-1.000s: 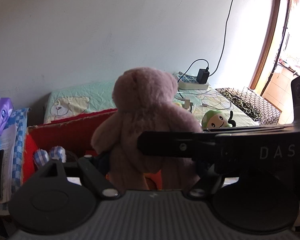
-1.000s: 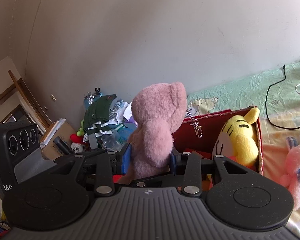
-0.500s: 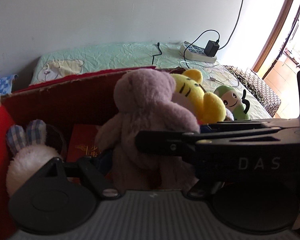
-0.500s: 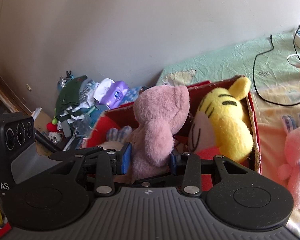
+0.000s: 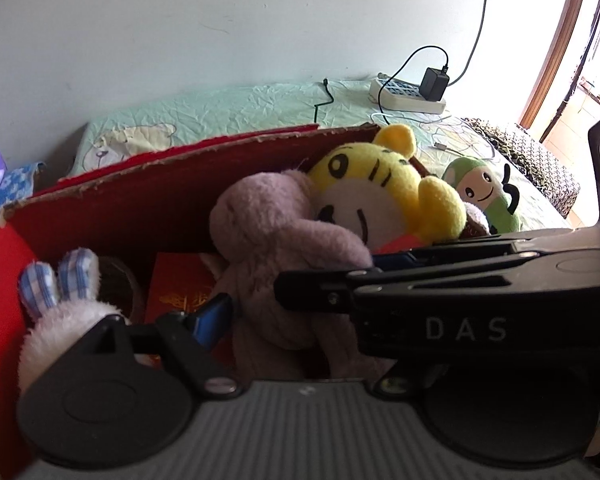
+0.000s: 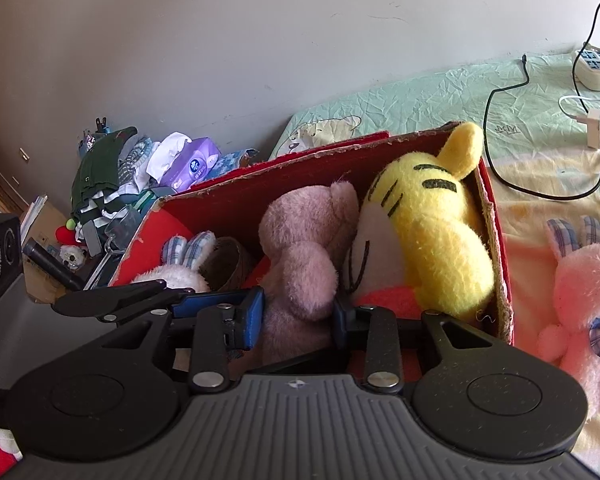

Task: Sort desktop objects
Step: 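Lower the pink teddy into the red box beside the yellow tiger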

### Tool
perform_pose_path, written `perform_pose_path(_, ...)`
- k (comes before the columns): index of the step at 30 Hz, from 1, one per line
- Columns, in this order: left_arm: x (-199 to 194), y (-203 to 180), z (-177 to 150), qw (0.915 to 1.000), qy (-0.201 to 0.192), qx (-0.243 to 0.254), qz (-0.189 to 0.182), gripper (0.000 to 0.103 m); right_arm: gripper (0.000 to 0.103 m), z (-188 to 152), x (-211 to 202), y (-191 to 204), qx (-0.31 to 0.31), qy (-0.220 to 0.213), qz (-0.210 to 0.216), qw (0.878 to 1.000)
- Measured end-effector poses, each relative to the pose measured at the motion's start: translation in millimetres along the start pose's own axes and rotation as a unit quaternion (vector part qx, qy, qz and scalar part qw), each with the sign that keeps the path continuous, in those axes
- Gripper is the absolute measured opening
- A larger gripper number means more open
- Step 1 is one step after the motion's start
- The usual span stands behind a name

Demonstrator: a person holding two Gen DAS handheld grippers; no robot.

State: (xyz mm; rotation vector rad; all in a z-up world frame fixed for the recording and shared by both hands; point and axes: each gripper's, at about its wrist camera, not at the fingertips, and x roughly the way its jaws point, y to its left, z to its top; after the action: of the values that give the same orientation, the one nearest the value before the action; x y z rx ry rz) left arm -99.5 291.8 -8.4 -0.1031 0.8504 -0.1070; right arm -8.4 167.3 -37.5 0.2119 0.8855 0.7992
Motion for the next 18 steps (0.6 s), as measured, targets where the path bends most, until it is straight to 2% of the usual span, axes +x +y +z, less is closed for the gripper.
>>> perform_pose_path(8, 4.6, 2.2, 3.3, 0.9997, 0.021, -0.004, 0.007, 0.078, 0.037, -0.1, 2.6, 3.3, -0.003, -0.012, -0.007, 1.000)
perform_pose_path(18, 3.6, -0.4, 1.7, 0.9997, 0.018, 0.000, 0.019, 0.078, 0.037, -3.1, 2.0, 3.0, -0.011, -0.032, -0.013, 0.999)
